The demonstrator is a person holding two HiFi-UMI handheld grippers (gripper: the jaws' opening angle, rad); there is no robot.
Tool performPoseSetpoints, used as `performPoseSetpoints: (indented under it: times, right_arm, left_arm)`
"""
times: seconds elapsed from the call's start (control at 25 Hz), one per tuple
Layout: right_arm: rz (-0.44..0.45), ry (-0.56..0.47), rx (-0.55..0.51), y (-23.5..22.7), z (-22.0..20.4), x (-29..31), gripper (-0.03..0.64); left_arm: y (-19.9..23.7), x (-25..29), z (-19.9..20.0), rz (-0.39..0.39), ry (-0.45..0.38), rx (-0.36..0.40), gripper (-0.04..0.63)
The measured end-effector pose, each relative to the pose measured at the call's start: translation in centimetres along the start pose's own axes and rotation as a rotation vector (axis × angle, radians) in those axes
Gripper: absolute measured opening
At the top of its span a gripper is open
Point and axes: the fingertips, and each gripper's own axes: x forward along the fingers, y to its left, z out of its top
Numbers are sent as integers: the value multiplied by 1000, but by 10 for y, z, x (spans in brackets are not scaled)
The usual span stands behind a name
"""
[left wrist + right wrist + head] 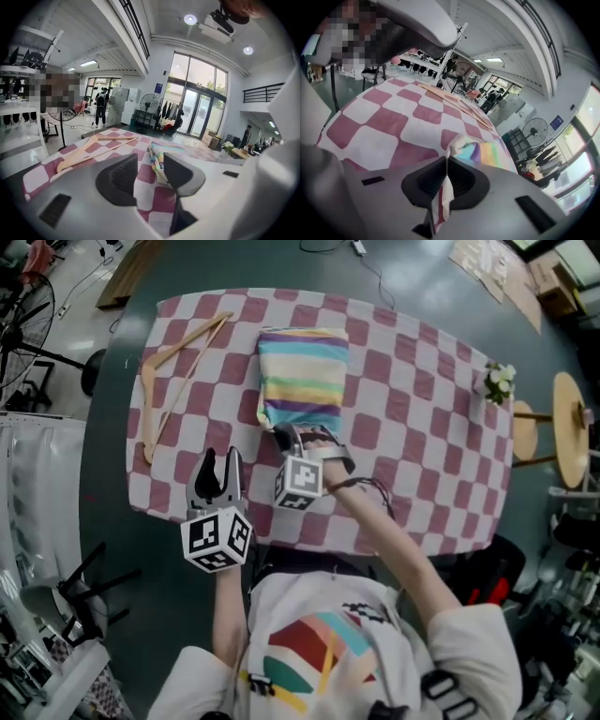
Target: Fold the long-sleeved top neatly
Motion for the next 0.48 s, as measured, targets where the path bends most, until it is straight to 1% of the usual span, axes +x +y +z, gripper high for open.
performPoseSetpoints:
  times: [0.12,0.28,0.4,0.48]
  right_arm:
    - [4,-23,-3,2,9,-4,15]
    - [41,-51,16,8,19,-13,15]
    - [82,-112,31,15,33,-25,15]
    - [85,-156,58,14,45,-35,15]
  left_arm:
    - [-3,-5,2,-5,-9,5,166]
    - [-4,-10,5,-11,-26,13,166]
    - [-4,-15,8,-13,-42,18,166]
    - [-5,-19,12,-19,-56,25,166]
